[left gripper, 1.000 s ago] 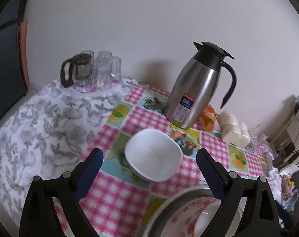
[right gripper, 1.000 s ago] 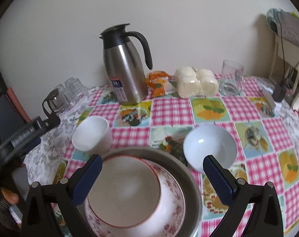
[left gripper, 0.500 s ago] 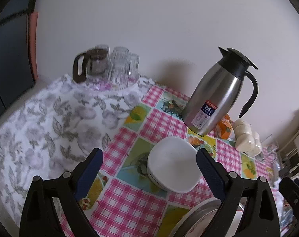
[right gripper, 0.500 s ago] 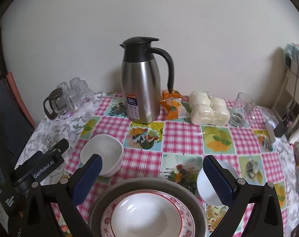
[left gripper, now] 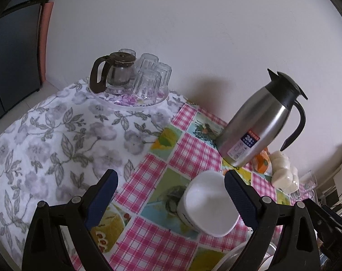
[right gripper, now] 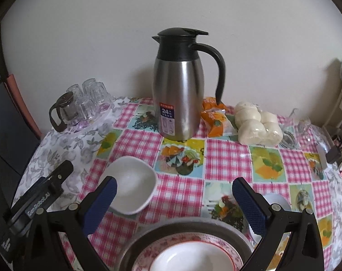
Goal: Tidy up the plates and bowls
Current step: 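Move both tools from the tray toward the white square bowl, then close both tools on the rim of the white square bowl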
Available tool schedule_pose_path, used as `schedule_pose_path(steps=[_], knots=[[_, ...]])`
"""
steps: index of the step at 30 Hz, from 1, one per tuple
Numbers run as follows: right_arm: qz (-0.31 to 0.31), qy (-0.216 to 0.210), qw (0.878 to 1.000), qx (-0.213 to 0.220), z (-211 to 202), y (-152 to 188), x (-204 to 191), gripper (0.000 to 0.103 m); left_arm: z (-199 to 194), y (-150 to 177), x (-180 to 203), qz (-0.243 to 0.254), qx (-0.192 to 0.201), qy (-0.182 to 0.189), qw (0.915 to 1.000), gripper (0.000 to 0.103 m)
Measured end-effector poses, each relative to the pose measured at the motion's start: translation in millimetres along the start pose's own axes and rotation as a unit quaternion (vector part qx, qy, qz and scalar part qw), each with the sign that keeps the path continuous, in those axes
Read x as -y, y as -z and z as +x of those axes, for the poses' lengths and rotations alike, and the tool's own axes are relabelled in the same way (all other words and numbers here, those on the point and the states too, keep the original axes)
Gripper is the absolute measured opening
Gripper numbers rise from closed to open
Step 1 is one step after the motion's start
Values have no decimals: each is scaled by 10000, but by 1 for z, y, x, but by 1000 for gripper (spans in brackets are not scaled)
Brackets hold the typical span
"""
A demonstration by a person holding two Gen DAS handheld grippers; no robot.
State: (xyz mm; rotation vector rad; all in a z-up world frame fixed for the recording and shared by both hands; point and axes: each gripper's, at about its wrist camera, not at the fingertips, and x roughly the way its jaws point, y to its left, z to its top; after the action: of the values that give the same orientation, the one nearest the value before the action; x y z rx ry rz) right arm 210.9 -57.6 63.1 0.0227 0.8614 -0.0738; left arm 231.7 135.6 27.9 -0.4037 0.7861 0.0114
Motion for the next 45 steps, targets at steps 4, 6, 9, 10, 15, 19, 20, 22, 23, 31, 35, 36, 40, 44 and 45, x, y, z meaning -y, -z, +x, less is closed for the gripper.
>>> schedule_pose_path(steps=[4, 6, 9, 10, 15, 19, 20, 22, 23, 31, 35, 36, 40, 44, 45], knots=[[-132, -6, 9999, 106, 3, -11, -15, 103, 8, -4, -8, -125, -8, 33, 9999, 95], [-181, 19, 9997, 135, 6, -17, -23, 103, 13, -3, -12, -202, -53, 59, 9998, 95], [-136, 67, 9998, 94, 14, -21, -29, 103, 23, -1, -14, -208, -160, 80, 9996, 95], [-65, 89, 9999, 43, 19, -22, -29, 103, 26, -1, -16, -250, -200, 121, 9994, 95], [78, 257, 9994, -211, 43, -20, -28, 103, 37, 1, -26, -513, -312, 154, 9981, 95], [291, 322, 9977, -520, 63, -15, -22, 103, 43, 1, -28, -533, -344, 190, 9978, 95], [318, 332, 9971, -610, 68, -13, -21, 103, 45, 2, -27, -536, -365, 213, 9977, 95], [359, 296, 9957, -797, 79, -8, -21, 103, 49, 3, -24, -519, -438, 326, 9972, 95], [382, 258, 9951, -878, 84, -6, -21, 103, 51, 4, -23, -509, -467, 314, 9971, 95], [511, 329, 9900, -1271, 107, 5, -16, 102, 67, 12, -21, -556, -724, 482, 9947, 95], [449, 345, 9886, -1396, 115, 6, -18, 88, 78, 18, -16, -515, -965, 546, 9925, 94], [462, 334, 9880, -1433, 118, 6, -18, 87, 79, 19, -15, -527, -1013, 567, 9918, 92], [390, 306, 9867, -1550, 125, 9, -21, 76, 85, 22, -14, -568, -1179, 632, 9894, 70], [355, 286, 9856, -1629, 130, 10, -24, 53, 90, 25, -12, -554, -1308, 728, 9872, 61], [366, 280, 9852, -1652, 131, 11, -24, 50, 90, 26, -11, -566, -1346, 762, 9863, 58]])
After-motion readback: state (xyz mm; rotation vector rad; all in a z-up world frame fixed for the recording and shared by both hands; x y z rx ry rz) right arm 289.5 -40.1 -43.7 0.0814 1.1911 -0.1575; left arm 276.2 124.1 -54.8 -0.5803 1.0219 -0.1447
